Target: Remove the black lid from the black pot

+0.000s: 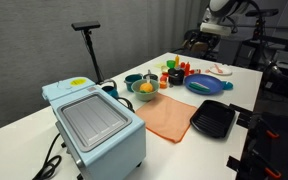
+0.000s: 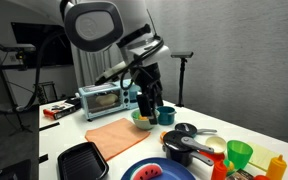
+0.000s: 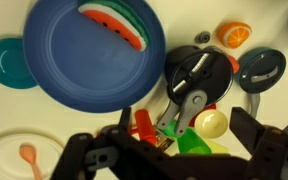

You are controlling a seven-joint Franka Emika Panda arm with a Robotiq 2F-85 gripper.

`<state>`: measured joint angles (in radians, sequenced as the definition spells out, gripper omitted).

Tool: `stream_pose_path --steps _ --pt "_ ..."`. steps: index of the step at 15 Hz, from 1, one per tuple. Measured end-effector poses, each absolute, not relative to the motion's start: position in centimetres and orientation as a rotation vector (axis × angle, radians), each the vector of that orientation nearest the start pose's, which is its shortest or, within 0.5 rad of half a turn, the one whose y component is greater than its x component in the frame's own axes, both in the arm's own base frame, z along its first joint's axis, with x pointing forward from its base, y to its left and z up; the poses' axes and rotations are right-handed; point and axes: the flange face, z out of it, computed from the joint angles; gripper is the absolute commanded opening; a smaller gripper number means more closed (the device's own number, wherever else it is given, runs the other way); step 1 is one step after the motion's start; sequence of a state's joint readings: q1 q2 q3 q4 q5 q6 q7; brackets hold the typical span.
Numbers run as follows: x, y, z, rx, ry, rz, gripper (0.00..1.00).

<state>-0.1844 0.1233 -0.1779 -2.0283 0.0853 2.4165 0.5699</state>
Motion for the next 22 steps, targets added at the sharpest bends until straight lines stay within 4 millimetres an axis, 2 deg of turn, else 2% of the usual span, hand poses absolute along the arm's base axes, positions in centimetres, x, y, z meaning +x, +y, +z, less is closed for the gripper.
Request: stream_pose_path --steps 5,10,13,17,22 --pt "61.7 -24.8 40.4 -2.624 1.613 -0.424 1.00" --pt "65.7 -28.0 37.4 -2.606 1.841 -0.326 1.00" --pt "67.5 -28.5 35.4 -2.586 1.914 -0.233 1.00" --pt "69.7 -28.2 33.7 -2.588 1.919 -0.159 1.00" --pt "72.0 -27.8 31.6 -2.616 1.896 -0.152 1.00"
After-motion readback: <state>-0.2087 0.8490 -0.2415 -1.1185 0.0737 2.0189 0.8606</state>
